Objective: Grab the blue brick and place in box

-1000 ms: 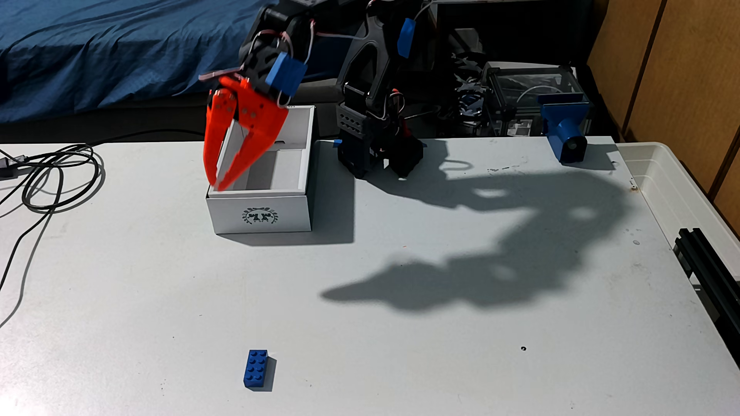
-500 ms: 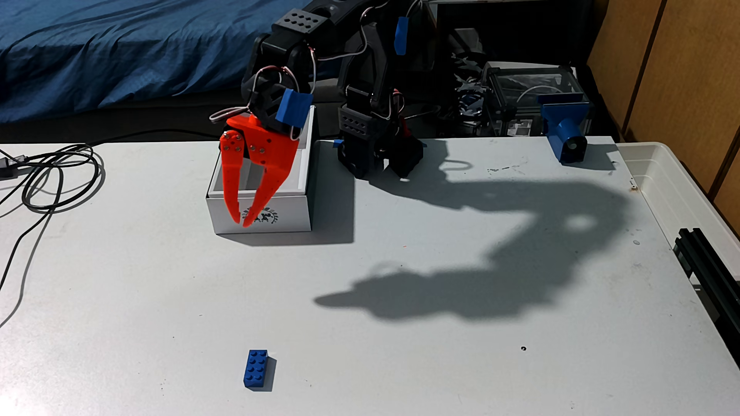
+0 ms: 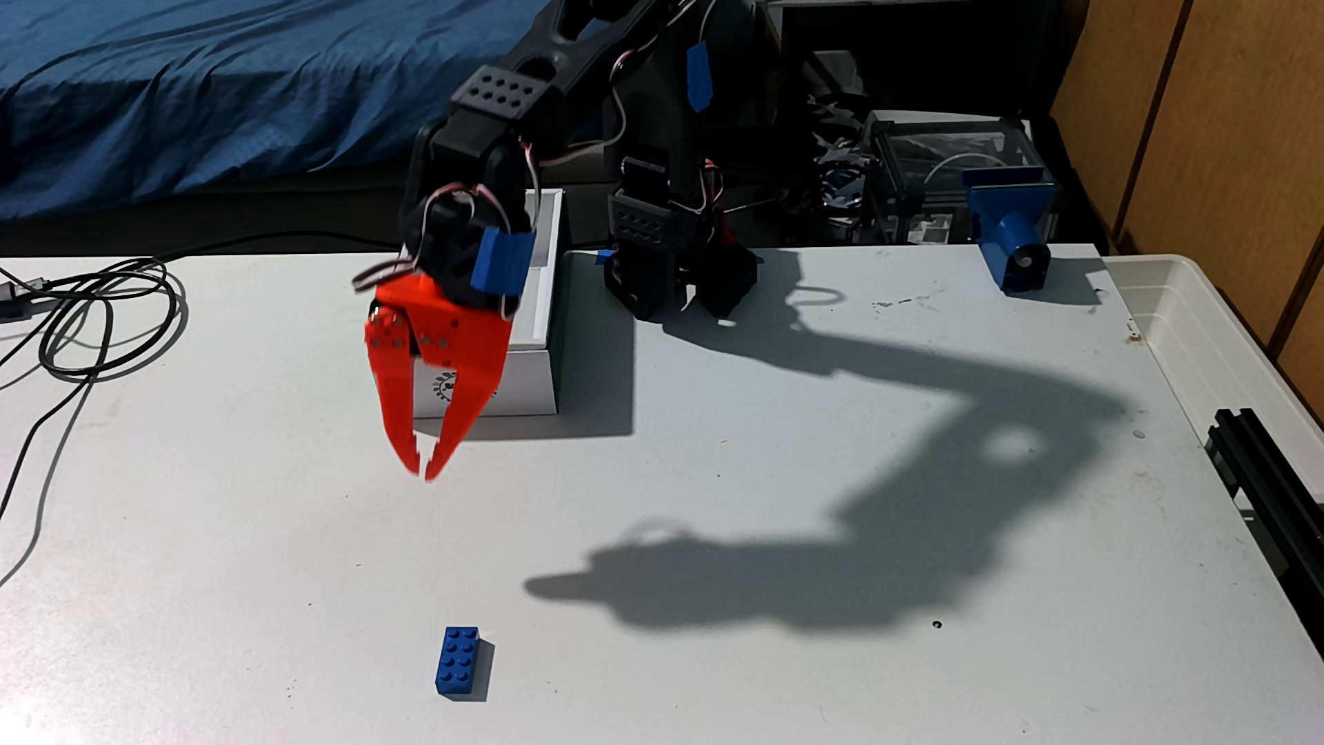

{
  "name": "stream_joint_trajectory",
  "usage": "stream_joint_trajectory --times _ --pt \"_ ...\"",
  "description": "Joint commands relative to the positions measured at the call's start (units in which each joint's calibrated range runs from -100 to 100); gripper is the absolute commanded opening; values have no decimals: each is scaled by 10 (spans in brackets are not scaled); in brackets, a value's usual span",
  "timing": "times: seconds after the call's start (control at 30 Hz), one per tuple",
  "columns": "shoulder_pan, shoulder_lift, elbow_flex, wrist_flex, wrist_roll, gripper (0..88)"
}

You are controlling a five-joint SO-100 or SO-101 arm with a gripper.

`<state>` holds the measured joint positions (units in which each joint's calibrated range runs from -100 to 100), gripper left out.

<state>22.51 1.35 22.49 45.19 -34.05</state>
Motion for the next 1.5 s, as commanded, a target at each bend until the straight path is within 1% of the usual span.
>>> stream_joint_trajectory --times 0.0,0.23,0.5,0.67,0.97,1.1,1.3,1.47 --pt "-10 33 -59 1 -11 9" --pt "-30 88 -110 2 -31 20" --pt "-49 135 -152 2 -55 102" --pt "-49 171 -181 2 -61 145" --pt "-62 236 -238 2 -68 270" --pt "-68 253 -250 2 -69 309" --pt "-82 254 -250 3 -73 346" --pt "-97 249 -250 3 -81 350"
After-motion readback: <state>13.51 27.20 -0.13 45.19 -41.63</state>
